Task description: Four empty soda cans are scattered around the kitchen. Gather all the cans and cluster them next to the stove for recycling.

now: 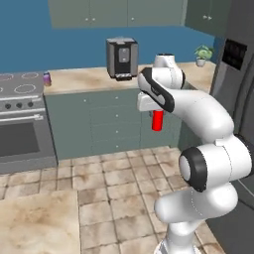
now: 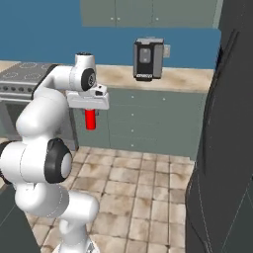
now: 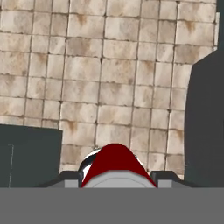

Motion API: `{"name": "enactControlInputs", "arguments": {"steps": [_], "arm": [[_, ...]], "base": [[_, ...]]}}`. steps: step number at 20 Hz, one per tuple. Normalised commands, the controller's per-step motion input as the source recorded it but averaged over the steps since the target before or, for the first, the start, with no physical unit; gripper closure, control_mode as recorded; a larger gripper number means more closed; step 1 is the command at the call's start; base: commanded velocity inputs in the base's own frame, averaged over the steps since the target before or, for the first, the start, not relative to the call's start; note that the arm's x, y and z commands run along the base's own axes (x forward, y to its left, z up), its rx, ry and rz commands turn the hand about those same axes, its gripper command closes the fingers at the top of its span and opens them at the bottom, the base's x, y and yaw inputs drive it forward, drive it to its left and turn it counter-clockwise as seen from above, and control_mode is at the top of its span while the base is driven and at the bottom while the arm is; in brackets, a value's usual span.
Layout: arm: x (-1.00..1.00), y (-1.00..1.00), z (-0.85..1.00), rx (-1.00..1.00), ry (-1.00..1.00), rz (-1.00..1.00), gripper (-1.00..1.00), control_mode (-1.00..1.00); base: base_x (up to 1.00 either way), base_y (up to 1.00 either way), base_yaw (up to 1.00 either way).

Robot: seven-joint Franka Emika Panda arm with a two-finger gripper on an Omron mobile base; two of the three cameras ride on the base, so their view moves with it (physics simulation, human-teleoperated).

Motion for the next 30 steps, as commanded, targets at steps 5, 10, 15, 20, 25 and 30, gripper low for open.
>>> {"name": "enactControlInputs", "arguments": {"steps": [5, 10, 15, 20, 25, 30], "arm": [[0.0, 0.0, 0.0, 0.0, 0.0, 0.0, 1.0, 1.0], [0.0, 0.0, 0.0, 0.0, 0.0, 0.0, 1.0, 1.0], [0.0, 0.0, 0.0, 0.0, 0.0, 0.0, 1.0, 1.0], [0.0, 0.0, 0.0, 0.0, 0.0, 0.0, 1.0, 1.0], [0.0, 0.0, 0.0, 0.0, 0.0, 0.0, 1.0, 1.0], [0.0, 0.0, 0.0, 0.0, 0.0, 0.0, 1.0, 1.0]], "base": [[1.0, 0.3, 0.0], [1.0, 0.42, 0.0], [1.0, 0.61, 0.0], [0.92, 0.88, 0.0], [0.73, 0.76, 0.0], [0.87, 0.56, 0.0]]}}
